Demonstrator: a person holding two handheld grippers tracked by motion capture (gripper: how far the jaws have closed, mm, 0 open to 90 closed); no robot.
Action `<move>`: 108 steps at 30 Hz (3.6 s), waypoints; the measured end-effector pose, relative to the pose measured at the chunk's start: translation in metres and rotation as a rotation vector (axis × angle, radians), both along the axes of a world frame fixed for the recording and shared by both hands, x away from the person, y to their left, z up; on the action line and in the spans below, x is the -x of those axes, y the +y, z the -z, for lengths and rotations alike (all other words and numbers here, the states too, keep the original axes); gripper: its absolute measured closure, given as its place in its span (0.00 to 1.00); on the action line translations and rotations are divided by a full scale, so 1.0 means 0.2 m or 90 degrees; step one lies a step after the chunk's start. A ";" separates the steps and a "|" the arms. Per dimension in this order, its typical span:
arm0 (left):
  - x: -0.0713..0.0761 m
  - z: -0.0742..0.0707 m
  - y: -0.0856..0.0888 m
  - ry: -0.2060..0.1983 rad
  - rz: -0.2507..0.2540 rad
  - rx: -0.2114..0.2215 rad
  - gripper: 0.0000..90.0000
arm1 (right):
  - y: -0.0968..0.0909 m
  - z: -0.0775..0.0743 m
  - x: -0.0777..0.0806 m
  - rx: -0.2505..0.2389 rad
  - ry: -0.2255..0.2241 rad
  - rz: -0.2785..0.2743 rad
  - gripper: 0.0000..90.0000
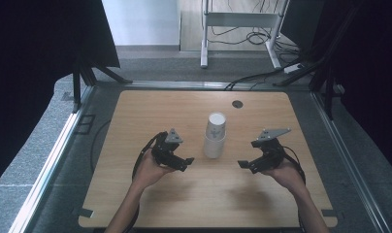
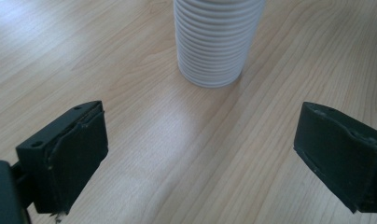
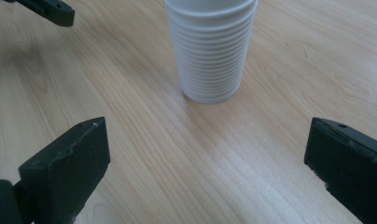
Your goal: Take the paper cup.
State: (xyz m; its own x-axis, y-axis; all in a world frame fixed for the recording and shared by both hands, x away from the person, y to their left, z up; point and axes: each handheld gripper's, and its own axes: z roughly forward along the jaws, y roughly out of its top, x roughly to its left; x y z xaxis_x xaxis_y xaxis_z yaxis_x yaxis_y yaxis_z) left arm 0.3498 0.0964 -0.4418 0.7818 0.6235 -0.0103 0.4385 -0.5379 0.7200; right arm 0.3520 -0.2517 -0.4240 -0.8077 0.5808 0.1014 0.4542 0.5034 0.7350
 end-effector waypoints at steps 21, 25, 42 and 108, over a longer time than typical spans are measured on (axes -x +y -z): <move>-0.10 -0.03 -0.14 -0.015 0.029 -0.021 0.04 | 0.12 -0.13 -0.13 0.026 -0.012 -0.017 0.06; -0.11 -0.02 -0.16 -0.020 0.033 -0.023 0.04 | 0.14 -0.15 -0.16 0.029 -0.015 -0.017 0.07; -0.18 -0.04 -0.27 -0.029 0.055 -0.030 0.05 | 0.24 -0.23 -0.24 0.038 -0.013 -0.035 0.13; -0.26 0.00 -0.35 -0.044 0.083 -0.003 0.31 | 0.49 -0.42 -0.40 0.091 -0.010 -0.062 0.39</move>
State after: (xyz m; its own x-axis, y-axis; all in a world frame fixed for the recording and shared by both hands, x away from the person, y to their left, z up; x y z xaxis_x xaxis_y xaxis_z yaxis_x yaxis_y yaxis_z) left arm 0.4017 0.0262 -0.4411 0.8549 0.5165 0.0490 0.3138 -0.5901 0.7439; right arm 0.4329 -0.1540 -0.3391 -0.8617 0.5072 0.0100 0.3871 0.6447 0.6592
